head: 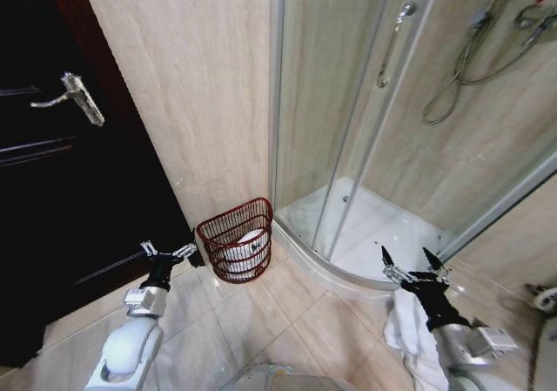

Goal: Discard the used towel into the hamper.

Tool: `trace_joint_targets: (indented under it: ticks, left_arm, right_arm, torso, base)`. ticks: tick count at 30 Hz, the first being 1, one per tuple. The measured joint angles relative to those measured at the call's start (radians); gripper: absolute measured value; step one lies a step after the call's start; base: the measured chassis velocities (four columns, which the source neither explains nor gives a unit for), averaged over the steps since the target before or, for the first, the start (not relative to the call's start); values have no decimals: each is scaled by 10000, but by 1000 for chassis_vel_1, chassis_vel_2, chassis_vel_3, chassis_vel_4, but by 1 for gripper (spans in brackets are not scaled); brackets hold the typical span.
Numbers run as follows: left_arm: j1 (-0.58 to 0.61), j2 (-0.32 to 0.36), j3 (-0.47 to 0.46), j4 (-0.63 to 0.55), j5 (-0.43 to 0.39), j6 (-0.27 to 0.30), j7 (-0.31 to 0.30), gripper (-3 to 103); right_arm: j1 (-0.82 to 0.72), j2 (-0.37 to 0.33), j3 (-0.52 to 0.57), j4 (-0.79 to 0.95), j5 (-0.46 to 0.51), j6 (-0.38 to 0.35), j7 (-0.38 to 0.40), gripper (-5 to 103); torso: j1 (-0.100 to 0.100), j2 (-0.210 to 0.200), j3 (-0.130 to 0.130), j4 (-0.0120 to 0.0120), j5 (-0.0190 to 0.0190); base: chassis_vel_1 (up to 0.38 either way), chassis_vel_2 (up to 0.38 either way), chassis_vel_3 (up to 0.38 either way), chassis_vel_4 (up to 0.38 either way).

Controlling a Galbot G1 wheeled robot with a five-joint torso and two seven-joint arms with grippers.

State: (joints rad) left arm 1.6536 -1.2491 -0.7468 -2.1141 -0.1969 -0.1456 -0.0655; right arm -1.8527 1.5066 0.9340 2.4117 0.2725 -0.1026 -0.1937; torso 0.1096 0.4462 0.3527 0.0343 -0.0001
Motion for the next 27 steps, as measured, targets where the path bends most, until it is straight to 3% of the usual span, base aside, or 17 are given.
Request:
trace_joint_targets:
  ticks: [27]
  left_arm:
    - [206,-4,-402,-342,-21,66,-6,100]
  right_arm:
    - [-241,234,323,-197,614,809,52,100]
  torso:
    - [-1,0,-1,0,1]
  base:
    - [-10,-138,9,135]
